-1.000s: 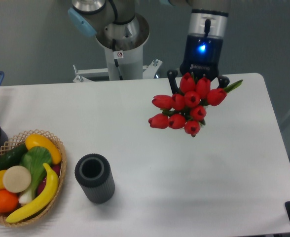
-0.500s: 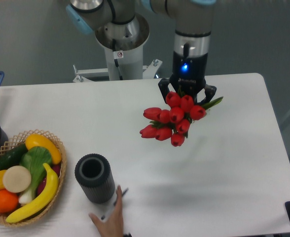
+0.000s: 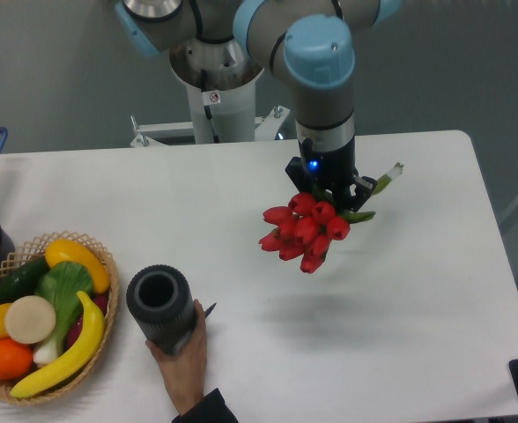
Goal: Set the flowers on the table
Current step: 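Tilt the gripper to swing the tulip heads down toward the table, then lower the tulips until the blooms rest on the table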
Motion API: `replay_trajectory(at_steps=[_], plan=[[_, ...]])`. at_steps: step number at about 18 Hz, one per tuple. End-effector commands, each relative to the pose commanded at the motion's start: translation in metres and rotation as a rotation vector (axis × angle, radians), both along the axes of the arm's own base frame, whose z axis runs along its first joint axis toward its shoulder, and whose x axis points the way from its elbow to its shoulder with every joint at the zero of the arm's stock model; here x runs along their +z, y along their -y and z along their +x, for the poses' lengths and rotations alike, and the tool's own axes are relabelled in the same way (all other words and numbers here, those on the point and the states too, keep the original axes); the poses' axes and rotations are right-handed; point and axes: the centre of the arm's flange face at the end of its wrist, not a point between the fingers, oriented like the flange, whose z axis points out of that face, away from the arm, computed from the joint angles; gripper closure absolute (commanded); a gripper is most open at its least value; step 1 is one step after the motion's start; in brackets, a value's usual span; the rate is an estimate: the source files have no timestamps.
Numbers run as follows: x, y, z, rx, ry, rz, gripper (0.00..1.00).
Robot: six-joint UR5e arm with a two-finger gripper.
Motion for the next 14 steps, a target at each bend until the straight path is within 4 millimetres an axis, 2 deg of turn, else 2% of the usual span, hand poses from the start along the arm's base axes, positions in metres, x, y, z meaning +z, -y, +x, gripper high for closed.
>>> replay_trajectory(at_steps=[5,8,11,14], plan=[[-0.030,-0.006,-0.006,-0.035,0.027,-0.079,0.61],[-0.059,-0.010,-0.012,-0.038,0.068,-0.109,0.60],[-0.096,-0.015,-0.019,-0.038,0.114,-0.141,0.60],[-0.115,-0.024,-0.024,-0.048,0.129,-0.142,0.60]])
